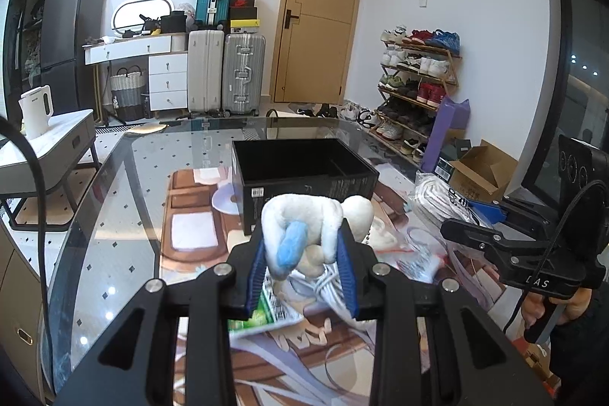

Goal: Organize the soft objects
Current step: 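Grasp the adidas rope bag with the right tool while the left tool grasps the plush toy, then carry the plush toy and adidas rope bag over the black box with both tools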

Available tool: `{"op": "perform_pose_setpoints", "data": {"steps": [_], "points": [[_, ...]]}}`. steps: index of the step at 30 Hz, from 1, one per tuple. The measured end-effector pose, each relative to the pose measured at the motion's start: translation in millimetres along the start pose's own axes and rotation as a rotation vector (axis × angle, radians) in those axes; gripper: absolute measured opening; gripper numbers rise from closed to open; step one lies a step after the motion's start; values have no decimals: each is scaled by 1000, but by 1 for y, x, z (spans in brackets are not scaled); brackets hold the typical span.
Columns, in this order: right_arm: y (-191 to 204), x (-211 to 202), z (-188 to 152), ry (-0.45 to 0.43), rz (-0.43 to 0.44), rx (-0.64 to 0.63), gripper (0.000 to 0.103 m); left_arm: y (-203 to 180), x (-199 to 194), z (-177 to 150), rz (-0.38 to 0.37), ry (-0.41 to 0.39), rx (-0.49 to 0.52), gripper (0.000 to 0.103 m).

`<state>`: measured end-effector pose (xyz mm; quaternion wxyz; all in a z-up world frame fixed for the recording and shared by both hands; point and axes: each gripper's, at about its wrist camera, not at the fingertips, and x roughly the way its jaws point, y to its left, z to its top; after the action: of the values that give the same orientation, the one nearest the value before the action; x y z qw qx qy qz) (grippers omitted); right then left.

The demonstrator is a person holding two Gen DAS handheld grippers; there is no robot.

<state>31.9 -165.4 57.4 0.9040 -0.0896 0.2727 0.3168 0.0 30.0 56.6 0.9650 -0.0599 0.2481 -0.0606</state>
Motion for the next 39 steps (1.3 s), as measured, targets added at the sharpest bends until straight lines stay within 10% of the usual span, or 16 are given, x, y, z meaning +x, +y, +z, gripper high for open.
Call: {"op": "perform_pose_setpoints", "data": {"steps": [39], "points": [[-44,72,84,71,-10,8,43,28,73,60,64,-14,-20,32]]}}
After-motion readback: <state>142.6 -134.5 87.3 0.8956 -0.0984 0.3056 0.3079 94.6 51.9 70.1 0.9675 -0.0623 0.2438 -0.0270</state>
